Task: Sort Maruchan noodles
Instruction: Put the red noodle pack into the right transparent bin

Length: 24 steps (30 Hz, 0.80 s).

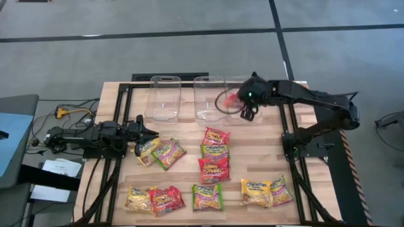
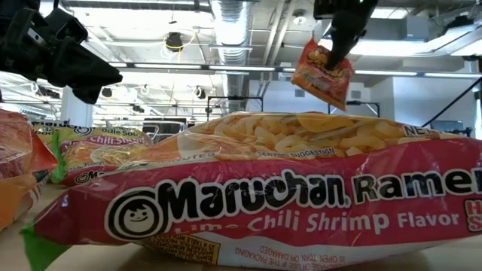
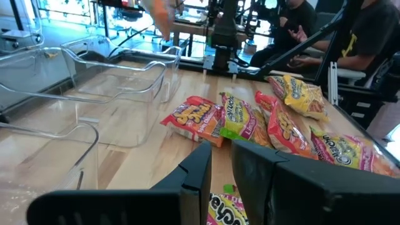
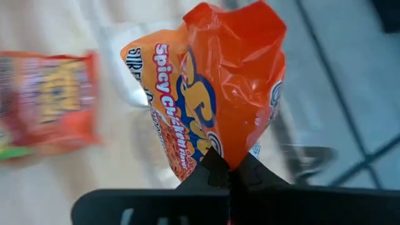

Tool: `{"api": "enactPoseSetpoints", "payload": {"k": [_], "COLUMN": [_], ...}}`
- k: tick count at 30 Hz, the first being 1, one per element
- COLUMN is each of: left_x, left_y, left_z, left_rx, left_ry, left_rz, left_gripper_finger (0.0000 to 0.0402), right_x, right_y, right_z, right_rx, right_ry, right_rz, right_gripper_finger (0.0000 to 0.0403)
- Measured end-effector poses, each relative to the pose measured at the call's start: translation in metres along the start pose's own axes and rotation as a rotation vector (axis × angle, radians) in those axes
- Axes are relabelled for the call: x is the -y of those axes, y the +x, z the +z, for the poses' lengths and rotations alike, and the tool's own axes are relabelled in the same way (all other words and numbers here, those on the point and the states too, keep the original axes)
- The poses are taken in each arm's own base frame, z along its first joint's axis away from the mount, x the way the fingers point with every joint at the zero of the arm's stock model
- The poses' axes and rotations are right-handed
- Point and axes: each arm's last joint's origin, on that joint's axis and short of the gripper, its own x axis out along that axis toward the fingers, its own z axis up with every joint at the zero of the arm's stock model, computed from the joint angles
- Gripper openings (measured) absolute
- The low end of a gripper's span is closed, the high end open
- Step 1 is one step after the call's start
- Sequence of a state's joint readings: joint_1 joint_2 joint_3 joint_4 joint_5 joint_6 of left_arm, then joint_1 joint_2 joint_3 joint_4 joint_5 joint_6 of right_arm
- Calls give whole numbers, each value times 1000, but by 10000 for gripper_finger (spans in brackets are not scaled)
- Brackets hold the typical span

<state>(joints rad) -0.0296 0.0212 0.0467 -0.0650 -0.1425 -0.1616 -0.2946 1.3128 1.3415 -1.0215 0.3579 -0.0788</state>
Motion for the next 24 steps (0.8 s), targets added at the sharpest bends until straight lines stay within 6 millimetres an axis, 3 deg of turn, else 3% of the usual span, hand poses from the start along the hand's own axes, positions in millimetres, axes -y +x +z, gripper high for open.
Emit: {"api": "enactPoseSetpoints", "payload": {"k": [14,19,24], "left_x": [0,0,0], "left_y": [0,0,0], "left_z": [0,0,0], "left_rx": [1,2,3], "left_ry": [-86,-166,-288], "left_rz": [0,0,3], "left_gripper_finger": [51,51,51], "right_x": [69,87,89], "right_y": [21,42,69], "right_z": [9,10,10], "right_rx": [88,48,-31], "right_ry": [-46,-65,-54], "right_rz": [-235,-275,-257], "right_gripper_finger": [5,5,6]}}
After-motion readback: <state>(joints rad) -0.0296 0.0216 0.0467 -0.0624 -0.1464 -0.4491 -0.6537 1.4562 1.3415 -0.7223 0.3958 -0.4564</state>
